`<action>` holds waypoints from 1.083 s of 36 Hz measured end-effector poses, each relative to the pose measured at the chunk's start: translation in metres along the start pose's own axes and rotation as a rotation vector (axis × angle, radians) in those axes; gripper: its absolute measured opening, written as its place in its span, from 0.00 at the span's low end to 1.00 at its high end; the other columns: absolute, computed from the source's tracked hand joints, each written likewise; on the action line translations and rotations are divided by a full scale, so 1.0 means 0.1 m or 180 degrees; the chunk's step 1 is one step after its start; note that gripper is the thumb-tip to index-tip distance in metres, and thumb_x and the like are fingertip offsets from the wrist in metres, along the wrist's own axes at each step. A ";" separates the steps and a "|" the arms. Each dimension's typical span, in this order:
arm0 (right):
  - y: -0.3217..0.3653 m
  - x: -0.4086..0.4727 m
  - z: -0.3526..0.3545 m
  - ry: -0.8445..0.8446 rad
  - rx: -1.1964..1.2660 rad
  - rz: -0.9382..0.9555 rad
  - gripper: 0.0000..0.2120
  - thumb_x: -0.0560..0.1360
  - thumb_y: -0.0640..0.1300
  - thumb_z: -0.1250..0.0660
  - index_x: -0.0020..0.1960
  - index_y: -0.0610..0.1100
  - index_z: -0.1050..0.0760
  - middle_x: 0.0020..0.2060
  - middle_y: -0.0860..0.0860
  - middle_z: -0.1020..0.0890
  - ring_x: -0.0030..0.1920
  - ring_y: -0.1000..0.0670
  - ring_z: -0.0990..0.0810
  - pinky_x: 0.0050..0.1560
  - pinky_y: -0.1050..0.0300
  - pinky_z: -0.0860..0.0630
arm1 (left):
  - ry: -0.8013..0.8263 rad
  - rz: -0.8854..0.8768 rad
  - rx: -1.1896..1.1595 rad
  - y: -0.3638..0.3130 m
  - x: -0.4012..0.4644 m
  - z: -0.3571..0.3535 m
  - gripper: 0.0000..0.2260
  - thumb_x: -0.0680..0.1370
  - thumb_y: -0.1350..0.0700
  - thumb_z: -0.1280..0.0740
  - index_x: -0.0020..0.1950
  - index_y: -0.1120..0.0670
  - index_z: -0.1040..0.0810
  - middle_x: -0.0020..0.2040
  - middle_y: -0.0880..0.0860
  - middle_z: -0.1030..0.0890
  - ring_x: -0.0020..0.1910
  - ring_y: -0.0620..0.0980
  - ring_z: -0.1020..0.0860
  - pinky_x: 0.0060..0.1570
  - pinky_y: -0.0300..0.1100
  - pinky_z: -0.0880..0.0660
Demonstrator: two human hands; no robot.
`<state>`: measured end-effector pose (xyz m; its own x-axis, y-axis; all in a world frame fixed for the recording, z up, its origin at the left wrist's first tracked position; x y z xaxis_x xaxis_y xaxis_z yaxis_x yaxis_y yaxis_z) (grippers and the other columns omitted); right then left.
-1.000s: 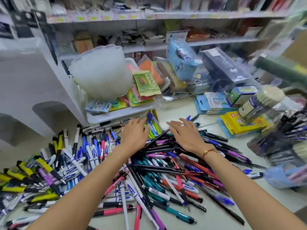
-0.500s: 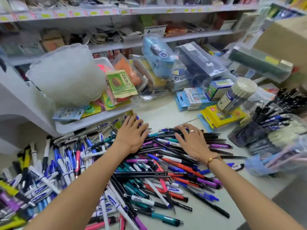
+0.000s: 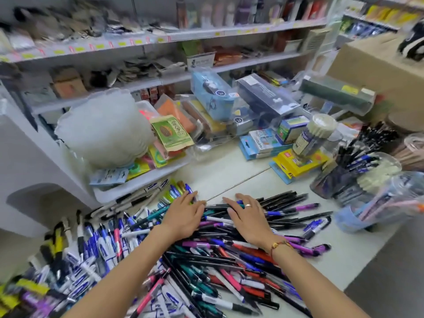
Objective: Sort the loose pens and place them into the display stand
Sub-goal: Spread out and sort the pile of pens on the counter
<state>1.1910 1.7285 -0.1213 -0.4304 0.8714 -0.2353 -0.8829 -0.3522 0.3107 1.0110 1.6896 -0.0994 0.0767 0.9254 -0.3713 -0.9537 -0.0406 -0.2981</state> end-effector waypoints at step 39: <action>-0.25 -0.43 0.04 -0.0286 0.1259 -0.0872 0.24 0.84 0.46 0.53 0.79 0.49 0.50 0.75 0.48 0.42 0.74 0.47 0.48 0.72 0.52 0.48 | -0.0602 -0.0364 0.0274 -0.31 0.18 -0.09 0.17 0.84 0.49 0.52 0.69 0.46 0.32 0.67 0.51 0.27 0.65 0.54 0.29 0.69 0.54 0.42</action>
<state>1.2320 1.7012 -0.1154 -0.1591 0.9460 -0.2824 -0.8148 0.0356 0.5786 1.0441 1.7047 -0.1046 0.1376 0.9766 -0.1655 -0.9638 0.0935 -0.2498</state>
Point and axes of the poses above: each hand's wrist, its own x-axis towards the middle knuckle, its own z-axis out of the back of the hand, y = z × x, the point moved 4 cm from there along x, towards the middle knuckle
